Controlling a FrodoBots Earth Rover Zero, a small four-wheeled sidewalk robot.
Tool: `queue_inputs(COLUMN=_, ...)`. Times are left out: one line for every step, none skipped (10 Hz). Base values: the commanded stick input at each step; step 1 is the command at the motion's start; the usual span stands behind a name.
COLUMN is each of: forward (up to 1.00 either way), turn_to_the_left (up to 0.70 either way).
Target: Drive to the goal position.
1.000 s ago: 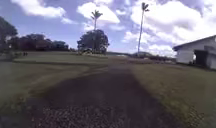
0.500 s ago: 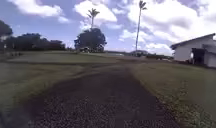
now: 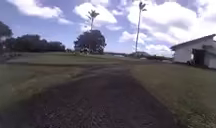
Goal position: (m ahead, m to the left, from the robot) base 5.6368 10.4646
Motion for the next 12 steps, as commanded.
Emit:
queue_inputs(forward=0.50, turn_to_the_left=0.00)
queue_inputs(forward=0.50, turn_to_the_left=0.00)
queue_inputs(forward=0.50, turn_to_the_left=0.00)
queue_inputs(forward=0.50, turn_to_the_left=0.00)
queue_inputs(forward=0.50, turn_to_the_left=0.00)
queue_inputs(forward=0.50, turn_to_the_left=0.00)
queue_inputs(forward=0.50, turn_to_the_left=0.00)
queue_inputs(forward=0.50, turn_to_the_left=0.00)
queue_inputs(forward=0.50, turn_to_the_left=0.00)
queue_inputs(forward=0.50, turn_to_the_left=0.00)
queue_inputs(forward=0.50, turn_to_the_left=0.00)
queue_inputs(forward=0.50, turn_to_the_left=0.00)
